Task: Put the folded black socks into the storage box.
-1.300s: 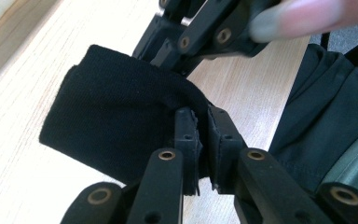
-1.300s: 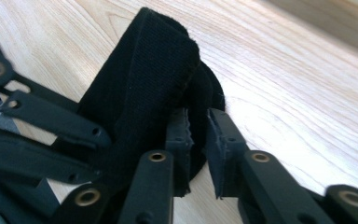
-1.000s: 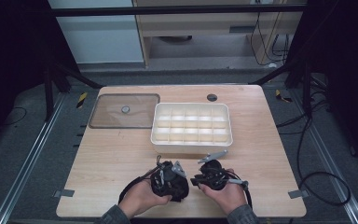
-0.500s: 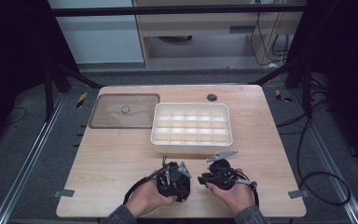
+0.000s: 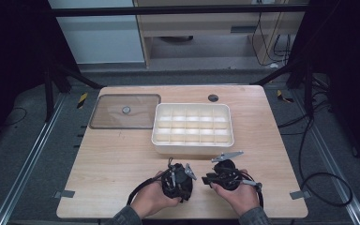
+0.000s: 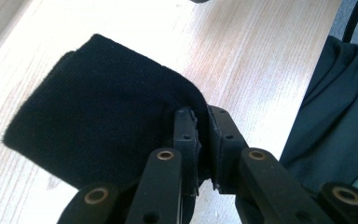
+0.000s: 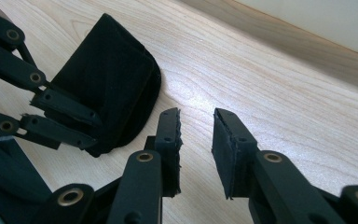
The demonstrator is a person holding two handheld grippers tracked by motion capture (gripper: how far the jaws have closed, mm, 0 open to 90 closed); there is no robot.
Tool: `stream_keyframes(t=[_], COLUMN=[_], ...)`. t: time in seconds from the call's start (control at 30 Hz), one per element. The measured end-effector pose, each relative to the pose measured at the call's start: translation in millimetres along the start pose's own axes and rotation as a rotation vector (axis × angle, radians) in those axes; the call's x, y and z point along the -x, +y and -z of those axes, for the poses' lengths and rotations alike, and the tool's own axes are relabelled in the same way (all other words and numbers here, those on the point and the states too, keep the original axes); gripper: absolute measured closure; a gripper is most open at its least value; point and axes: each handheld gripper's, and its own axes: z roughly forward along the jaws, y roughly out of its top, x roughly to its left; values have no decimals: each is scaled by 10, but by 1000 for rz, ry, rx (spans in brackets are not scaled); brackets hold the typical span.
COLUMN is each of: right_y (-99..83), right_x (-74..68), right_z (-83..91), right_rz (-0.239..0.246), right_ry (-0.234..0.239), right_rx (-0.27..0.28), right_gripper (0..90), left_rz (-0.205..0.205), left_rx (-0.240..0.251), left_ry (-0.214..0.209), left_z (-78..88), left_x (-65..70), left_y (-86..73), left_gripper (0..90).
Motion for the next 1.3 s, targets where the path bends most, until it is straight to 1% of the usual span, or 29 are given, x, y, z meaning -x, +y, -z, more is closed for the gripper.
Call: stream_keyframes(t=[0.33, 0.7, 0.73, 0.87, 0.9, 1.1, 1.3], right_y=[-18, -25, -25, -30, -32, -36, -40], right_x=[36, 46, 55, 66, 64, 75, 90], right_z=[35, 40, 41, 53, 57, 68, 81], right_rz=[-14, -13, -7, -7, -16, -19, -23], right_ry=[-6, -2, -4, -5, -4, -6, -10], right_rx=[3, 7, 11, 12, 11, 12, 15], right_gripper=[719, 719, 719, 719, 719, 718, 718], left_rz=[-6, -12, -12, -11, -11, -18, -13], left_rx=[-11, -32, -32, -33, -33, -37, -32], left_ry=[-2, -12, -13, -14, -13, -17, -25], left_z=[-67, -117, -119, -126, -128, -153, -154], left_x=[21, 31, 32, 34, 35, 51, 41], left_y=[42, 81, 82, 84, 85, 93, 85], left_gripper=[820, 820, 820, 820, 820, 820, 820])
